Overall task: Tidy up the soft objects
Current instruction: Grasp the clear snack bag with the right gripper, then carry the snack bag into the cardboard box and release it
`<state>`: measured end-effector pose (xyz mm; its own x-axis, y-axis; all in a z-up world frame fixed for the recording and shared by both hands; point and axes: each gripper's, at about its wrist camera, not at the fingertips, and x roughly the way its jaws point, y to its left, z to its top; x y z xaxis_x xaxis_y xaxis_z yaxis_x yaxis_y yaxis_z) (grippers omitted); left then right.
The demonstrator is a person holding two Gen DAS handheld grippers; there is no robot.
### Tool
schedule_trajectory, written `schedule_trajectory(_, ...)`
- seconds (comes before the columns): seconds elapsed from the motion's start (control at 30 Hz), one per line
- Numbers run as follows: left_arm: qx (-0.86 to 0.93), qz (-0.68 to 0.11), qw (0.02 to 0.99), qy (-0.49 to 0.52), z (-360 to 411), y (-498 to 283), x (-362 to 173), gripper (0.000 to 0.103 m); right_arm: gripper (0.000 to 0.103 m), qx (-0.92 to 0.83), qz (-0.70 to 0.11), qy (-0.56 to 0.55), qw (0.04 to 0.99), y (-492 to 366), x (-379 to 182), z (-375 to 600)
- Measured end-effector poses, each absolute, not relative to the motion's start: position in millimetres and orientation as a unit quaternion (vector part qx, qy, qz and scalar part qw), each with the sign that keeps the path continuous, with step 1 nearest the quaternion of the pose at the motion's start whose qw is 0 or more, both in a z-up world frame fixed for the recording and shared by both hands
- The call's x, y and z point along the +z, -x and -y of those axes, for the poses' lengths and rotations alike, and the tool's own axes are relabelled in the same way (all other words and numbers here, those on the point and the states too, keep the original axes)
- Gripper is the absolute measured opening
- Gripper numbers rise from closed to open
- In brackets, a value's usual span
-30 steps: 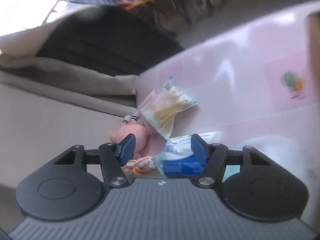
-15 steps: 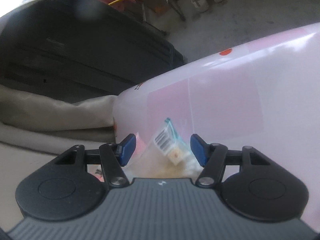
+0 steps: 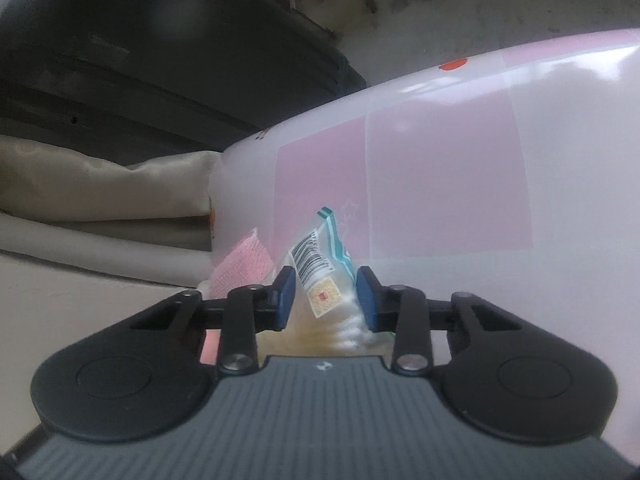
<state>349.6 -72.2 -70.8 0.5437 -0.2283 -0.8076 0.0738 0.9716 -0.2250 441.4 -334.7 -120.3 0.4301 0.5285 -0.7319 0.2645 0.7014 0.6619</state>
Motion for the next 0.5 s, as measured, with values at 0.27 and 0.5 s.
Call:
schedule_trajectory(0.27, -0.117, -0.43, 0.892, 0.074, 74, -307, -9, 0.021, 0.028, 0.106, -0.505, -0.379, 0.768, -400, -65, 342)
schedule_trajectory(0.5, -0.173, -0.389, 0.902, 0.072, 91, -249, 51, 0.021, 0.027, 0.122, -0.461, -0.392, 0.787, -334, -2, 371)
